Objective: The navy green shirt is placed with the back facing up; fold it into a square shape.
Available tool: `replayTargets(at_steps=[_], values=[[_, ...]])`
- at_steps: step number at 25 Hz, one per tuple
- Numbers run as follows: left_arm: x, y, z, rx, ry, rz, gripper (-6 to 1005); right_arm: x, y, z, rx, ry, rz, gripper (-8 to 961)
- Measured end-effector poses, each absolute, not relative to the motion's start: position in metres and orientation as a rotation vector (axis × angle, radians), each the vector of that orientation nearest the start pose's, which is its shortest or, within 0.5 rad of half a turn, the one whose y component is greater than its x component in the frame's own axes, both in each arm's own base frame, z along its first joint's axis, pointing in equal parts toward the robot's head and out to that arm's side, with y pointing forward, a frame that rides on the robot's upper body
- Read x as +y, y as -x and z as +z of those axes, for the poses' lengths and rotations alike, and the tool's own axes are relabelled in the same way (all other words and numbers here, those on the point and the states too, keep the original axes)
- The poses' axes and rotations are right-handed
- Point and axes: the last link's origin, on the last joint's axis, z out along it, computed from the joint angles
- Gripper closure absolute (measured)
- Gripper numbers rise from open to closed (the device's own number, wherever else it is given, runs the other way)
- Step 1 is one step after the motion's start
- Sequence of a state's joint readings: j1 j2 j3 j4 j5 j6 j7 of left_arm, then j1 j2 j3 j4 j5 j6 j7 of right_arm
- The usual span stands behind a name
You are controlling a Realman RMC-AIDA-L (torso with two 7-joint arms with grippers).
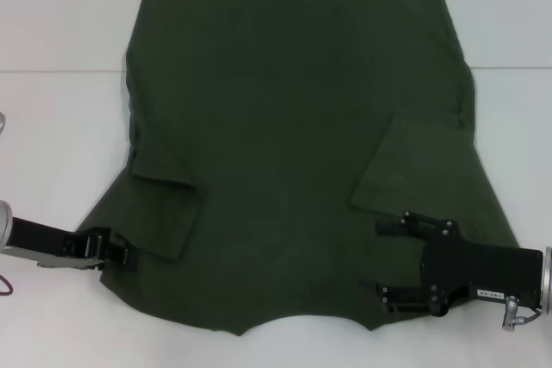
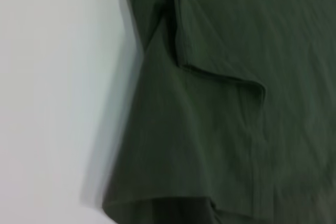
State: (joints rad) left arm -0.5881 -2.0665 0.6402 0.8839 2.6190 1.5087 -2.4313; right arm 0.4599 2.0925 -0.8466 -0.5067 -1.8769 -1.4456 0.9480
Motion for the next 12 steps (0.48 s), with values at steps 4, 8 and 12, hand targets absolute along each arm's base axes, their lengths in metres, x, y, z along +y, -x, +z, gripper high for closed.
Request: replayTargets(at_steps=[4, 8, 12], values=[[0.3406, 0.3086, 0.0328, -1.762, 2.209, -0.008, 564, 0.3021, -0.2811, -0.0428, 0.260, 2.744, 0.626, 45], [0.3409, 0.3094, 0.0340, -1.761, 2.205, -0.006, 662, 0.3029, -0.2804, -0.0426, 0.258, 2.743, 0.628, 44], [0.3412, 0.3105, 0.0341, -1.760, 2.199, -0.005, 853, 0.3037, -0.2800, -0.0421, 0.269, 2.740, 0.633, 45]])
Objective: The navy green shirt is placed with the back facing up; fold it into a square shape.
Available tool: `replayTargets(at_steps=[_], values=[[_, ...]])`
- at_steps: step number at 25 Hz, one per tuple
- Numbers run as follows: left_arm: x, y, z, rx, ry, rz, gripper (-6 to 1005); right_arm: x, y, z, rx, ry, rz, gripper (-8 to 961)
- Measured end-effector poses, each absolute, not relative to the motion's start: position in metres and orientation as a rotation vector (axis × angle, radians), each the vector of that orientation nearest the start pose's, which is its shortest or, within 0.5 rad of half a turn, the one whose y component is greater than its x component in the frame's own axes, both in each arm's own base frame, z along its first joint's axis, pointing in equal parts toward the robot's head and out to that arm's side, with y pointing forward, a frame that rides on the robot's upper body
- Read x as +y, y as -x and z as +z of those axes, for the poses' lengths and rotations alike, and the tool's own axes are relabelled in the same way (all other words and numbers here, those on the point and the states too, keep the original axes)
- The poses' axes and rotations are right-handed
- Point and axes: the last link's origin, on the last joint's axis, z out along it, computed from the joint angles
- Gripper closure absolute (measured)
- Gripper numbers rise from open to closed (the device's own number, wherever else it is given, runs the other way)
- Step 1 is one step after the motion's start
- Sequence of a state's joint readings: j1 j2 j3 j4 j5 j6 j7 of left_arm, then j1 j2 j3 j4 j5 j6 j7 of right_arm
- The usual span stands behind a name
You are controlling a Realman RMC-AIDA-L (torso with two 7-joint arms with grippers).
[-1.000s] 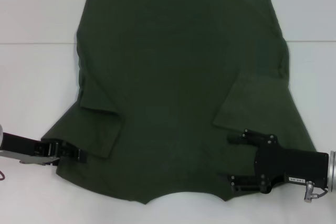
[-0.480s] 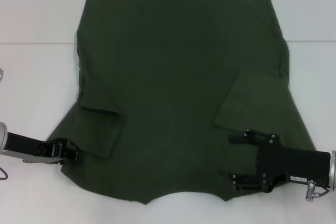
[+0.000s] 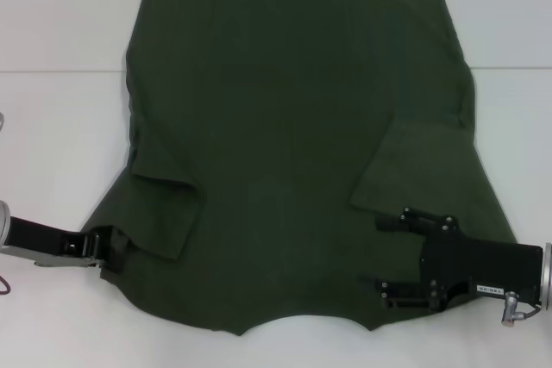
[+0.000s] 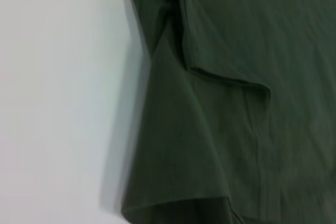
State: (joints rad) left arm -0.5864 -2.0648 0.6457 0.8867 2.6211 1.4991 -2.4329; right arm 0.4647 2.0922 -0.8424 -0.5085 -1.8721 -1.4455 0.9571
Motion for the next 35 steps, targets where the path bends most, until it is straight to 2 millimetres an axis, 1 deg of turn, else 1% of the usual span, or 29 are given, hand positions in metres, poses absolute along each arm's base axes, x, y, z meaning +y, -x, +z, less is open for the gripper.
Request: replayTargets(at_steps=[2, 4, 5, 8, 11, 13, 14, 15, 18, 19, 21, 23, 26, 29, 35], values=[[0.341, 0.311, 0.034, -1.760, 2.198, -0.005, 963, 0.305, -0.280, -0.040, 0.311, 2.732, 0.645, 45], [0.341, 0.311, 0.034, -1.760, 2.196, -0.006, 986, 0.309, -0.278, -0.032, 0.401, 2.712, 0.676, 46], [0.342, 0.311, 0.034, -1.761, 2.195, -0.007, 986, 0.312, -0.277, -0.025, 0.456, 2.695, 0.692, 46], [0.343, 0.310, 0.035, -1.761, 2.193, -0.013, 986, 0.325, -0.276, 0.011, 0.679, 2.618, 0.704, 47], [0.344, 0.310, 0.039, -1.752, 2.189, -0.025, 986, 0.335, -0.280, 0.046, 0.963, 2.542, 0.604, 47], [0.345, 0.311, 0.042, -1.746, 2.186, -0.024, 985, 0.343, -0.282, 0.069, 1.194, 2.472, 0.493, 48], [0.345, 0.311, 0.042, -1.742, 2.186, -0.022, 985, 0.348, -0.284, 0.080, 1.343, 2.418, 0.423, 48], [0.346, 0.310, 0.043, -1.738, 2.188, -0.021, 985, 0.352, -0.286, 0.090, 1.442, 2.363, 0.376, 49], [0.347, 0.309, 0.043, -1.719, 2.200, -0.020, 985, 0.356, -0.291, 0.109, 1.718, 2.223, 0.284, 53], [0.347, 0.309, 0.044, -1.713, 2.202, -0.021, 985, 0.358, -0.291, 0.113, 1.761, 2.191, 0.273, 55], [0.348, 0.310, 0.044, -1.704, 2.200, -0.024, 985, 0.360, -0.292, 0.119, 1.795, 2.155, 0.234, 56], [0.348, 0.310, 0.044, -1.696, 2.202, -0.024, 985, 0.360, -0.293, 0.120, 1.804, 2.146, 0.160, 56], [0.347, 0.311, 0.045, -1.689, 2.204, -0.022, 986, 0.359, -0.294, 0.109, 1.816, 2.175, 0.053, 56], [0.347, 0.311, 0.045, -1.689, 2.206, -0.022, 986, 0.357, -0.299, 0.099, 1.824, 2.186, -0.020, 56], [0.346, 0.311, 0.044, -1.687, 2.212, -0.026, 986, 0.354, -0.308, 0.090, 1.819, 2.190, -0.074, 55]])
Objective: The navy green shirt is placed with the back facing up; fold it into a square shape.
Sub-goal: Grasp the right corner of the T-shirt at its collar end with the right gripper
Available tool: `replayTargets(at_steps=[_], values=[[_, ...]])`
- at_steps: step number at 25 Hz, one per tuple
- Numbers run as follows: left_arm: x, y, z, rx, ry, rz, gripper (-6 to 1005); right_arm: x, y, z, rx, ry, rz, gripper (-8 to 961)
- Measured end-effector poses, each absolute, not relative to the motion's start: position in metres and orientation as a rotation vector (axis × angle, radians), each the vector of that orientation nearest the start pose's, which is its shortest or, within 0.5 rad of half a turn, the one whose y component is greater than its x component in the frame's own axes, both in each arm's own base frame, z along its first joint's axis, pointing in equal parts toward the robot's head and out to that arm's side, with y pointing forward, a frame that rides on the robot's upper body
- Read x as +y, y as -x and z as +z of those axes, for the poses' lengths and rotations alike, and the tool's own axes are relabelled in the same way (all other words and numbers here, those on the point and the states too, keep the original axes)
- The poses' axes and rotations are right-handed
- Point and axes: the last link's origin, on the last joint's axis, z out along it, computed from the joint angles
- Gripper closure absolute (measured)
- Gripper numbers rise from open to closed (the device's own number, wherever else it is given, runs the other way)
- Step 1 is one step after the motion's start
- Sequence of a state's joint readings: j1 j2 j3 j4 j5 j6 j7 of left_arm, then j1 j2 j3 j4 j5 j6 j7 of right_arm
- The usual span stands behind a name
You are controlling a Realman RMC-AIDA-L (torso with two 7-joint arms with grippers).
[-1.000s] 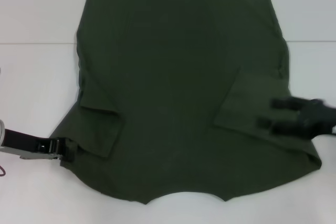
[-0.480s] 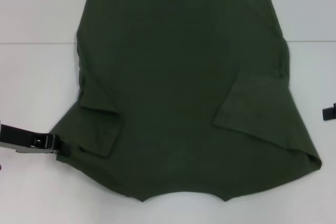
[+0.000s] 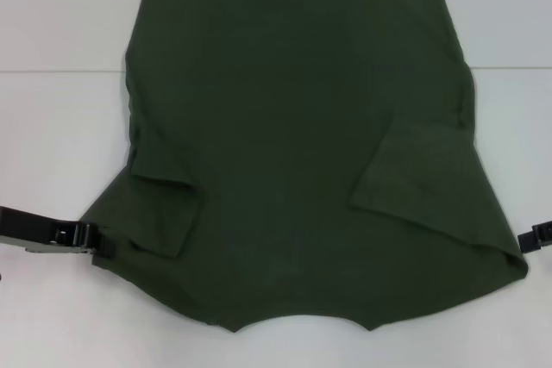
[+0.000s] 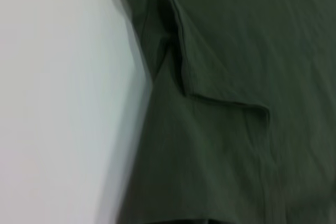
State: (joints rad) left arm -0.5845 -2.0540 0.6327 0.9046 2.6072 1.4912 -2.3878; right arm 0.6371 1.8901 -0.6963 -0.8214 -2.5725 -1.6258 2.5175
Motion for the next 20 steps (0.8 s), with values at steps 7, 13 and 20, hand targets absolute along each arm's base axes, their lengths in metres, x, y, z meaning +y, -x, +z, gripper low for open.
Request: replayTargets(at_steps=[7, 13, 20], values=[[0.346, 0.311, 0.044, -1.690, 2.210, -0.032, 985, 0.353, -0.313, 0.078, 1.806, 2.212, -0.109, 55], [0.345, 0.311, 0.044, -1.694, 2.211, -0.032, 985, 0.355, -0.311, 0.067, 1.778, 2.229, -0.142, 55], [0.347, 0.310, 0.045, -1.692, 2.212, -0.033, 986, 0.359, -0.307, 0.061, 1.760, 2.247, -0.155, 56]])
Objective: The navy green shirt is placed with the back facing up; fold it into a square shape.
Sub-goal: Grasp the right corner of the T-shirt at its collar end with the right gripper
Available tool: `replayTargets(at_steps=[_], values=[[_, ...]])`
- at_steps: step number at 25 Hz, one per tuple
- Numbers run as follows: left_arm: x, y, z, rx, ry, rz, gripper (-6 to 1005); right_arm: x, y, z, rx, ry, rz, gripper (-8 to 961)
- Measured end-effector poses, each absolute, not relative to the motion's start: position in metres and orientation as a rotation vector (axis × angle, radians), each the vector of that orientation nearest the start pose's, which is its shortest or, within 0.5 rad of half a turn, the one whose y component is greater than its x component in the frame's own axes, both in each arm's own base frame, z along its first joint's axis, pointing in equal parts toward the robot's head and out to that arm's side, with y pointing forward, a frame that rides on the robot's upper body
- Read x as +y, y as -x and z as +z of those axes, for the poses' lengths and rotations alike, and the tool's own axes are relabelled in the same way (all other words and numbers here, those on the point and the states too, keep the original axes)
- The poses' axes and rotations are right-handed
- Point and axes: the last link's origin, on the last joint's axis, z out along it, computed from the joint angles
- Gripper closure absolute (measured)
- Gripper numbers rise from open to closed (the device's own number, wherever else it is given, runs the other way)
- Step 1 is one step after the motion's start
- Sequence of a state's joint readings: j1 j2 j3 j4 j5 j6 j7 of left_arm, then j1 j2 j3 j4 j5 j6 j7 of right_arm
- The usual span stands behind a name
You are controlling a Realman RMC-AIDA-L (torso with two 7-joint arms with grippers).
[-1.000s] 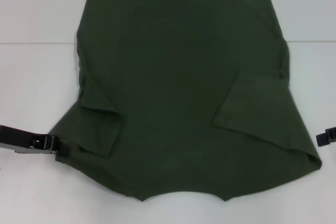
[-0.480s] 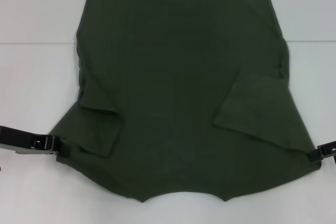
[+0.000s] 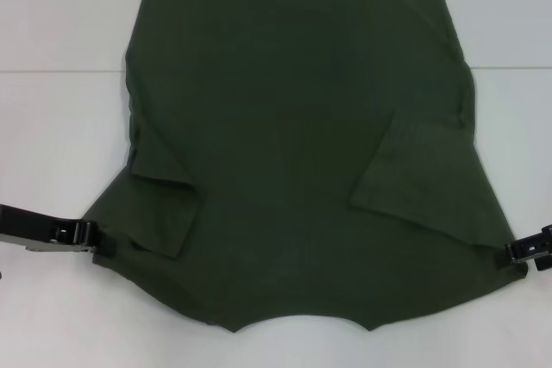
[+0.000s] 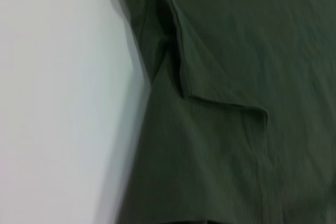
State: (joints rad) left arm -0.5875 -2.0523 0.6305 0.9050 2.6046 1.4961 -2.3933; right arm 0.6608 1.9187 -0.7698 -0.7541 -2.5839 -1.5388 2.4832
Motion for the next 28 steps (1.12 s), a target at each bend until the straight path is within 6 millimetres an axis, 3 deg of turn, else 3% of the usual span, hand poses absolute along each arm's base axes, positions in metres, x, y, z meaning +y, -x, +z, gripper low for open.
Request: replayTargets(at_steps=[28], values=[[0.348, 0.308, 0.046, -1.687, 2.217, -0.045, 986, 0.364, -0.291, 0.038, 1.718, 2.319, -0.190, 55]])
